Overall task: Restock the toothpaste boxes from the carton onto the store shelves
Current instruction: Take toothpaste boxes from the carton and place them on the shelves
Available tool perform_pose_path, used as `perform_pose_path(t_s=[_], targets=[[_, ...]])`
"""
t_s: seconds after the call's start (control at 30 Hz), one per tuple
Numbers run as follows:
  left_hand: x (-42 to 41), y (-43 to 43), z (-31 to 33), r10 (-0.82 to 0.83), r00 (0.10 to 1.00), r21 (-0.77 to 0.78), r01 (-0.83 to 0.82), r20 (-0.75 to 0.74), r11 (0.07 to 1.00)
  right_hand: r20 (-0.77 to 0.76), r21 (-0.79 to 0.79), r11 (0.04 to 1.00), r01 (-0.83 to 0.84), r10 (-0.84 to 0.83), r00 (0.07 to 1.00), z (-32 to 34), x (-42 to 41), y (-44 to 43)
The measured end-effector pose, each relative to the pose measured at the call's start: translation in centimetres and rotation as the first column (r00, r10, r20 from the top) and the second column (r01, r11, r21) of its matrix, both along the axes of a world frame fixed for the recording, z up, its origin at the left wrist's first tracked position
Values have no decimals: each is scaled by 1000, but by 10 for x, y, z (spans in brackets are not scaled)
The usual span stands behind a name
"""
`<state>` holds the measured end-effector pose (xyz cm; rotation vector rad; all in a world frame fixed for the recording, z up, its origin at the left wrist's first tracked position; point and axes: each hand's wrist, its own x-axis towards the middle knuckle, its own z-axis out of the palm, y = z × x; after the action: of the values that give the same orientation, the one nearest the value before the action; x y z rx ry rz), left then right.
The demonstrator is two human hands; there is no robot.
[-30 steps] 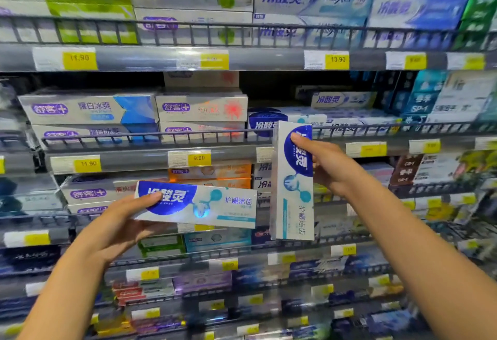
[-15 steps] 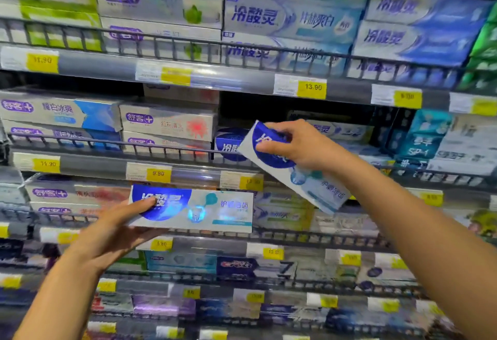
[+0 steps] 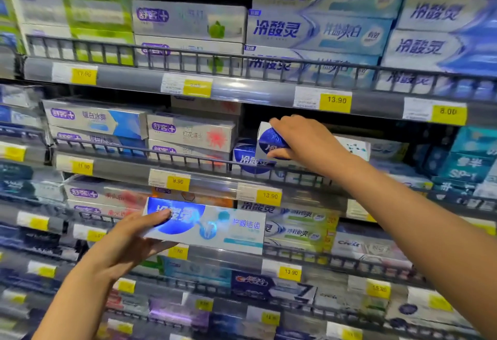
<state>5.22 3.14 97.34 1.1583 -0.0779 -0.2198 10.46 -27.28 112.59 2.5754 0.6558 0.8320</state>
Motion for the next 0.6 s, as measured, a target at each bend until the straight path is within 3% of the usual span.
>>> perform_pose_path(t_s=[0.23, 0.47, 0.6], targets=[[12, 7, 10, -5, 1000, -8, 5, -21, 1000, -40, 56, 997, 60, -58, 998, 10, 17, 9], [24, 9, 12, -24, 999, -25, 24, -22, 999, -375, 221, 970, 106, -16, 927, 20, 50, 6], [30, 13, 10, -42, 999, -6, 41, -23, 999, -446, 262, 956, 129, 1, 895, 22, 63, 10]])
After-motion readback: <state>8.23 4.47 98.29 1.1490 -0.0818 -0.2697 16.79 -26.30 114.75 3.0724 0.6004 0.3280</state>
